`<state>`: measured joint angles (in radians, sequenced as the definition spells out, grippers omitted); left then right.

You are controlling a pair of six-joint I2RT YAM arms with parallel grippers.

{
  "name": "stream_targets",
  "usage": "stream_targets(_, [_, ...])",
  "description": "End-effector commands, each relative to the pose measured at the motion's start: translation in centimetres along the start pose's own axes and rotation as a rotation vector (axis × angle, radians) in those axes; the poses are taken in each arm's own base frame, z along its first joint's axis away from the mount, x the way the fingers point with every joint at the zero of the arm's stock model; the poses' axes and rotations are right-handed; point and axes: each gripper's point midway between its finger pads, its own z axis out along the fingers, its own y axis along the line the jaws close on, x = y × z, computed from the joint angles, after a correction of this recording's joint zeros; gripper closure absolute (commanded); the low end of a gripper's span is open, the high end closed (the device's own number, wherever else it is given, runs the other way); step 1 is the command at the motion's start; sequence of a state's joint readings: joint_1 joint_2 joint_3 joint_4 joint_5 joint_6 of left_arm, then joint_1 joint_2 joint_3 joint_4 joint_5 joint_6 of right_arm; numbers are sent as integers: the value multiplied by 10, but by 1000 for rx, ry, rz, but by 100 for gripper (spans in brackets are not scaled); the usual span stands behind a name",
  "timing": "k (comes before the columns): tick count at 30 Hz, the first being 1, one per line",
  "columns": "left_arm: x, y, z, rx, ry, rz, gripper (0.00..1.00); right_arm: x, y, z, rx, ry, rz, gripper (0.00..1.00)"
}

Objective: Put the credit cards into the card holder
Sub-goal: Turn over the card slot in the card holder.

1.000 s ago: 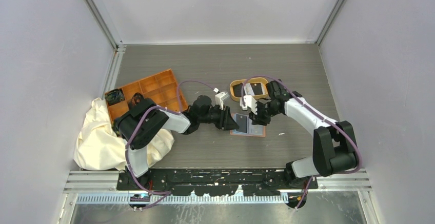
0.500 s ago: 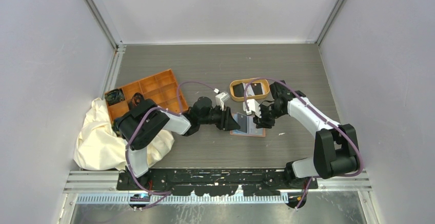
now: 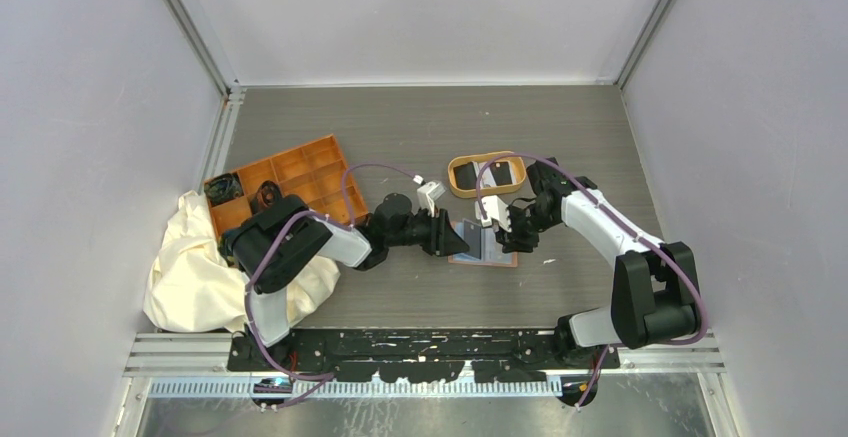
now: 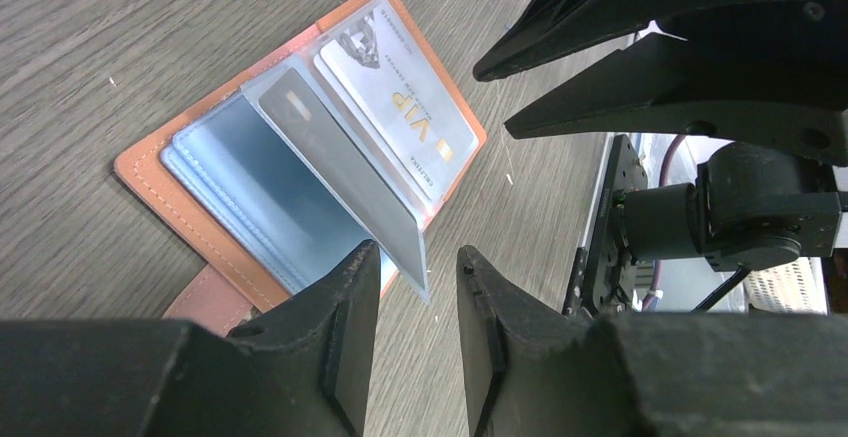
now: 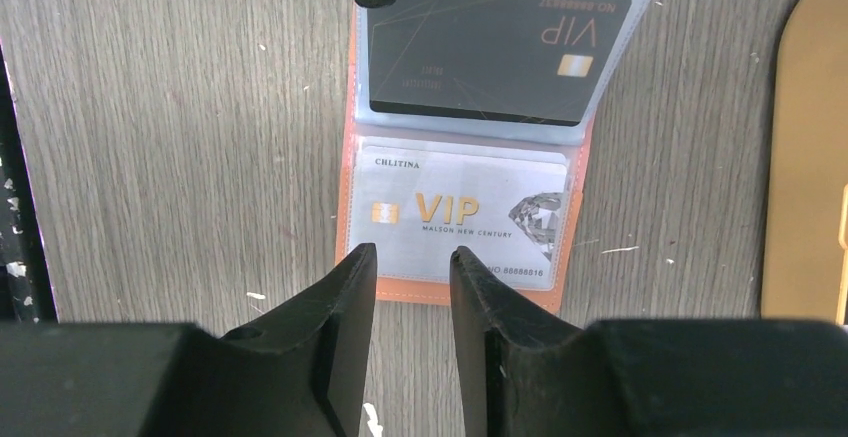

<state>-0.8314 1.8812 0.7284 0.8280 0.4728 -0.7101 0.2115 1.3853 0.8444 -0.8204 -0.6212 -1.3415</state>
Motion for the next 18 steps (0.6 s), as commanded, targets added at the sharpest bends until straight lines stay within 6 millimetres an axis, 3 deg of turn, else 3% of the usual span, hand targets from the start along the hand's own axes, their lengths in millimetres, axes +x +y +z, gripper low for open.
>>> stream_targets(1, [-23, -22, 0, 61, -93, 28, 65, -5, -11, -8, 23, 5, -26, 61])
stream_targets(18, [-11, -50, 34, 105, -33, 79, 51, -11, -33, -23, 108, -22, 135, 61])
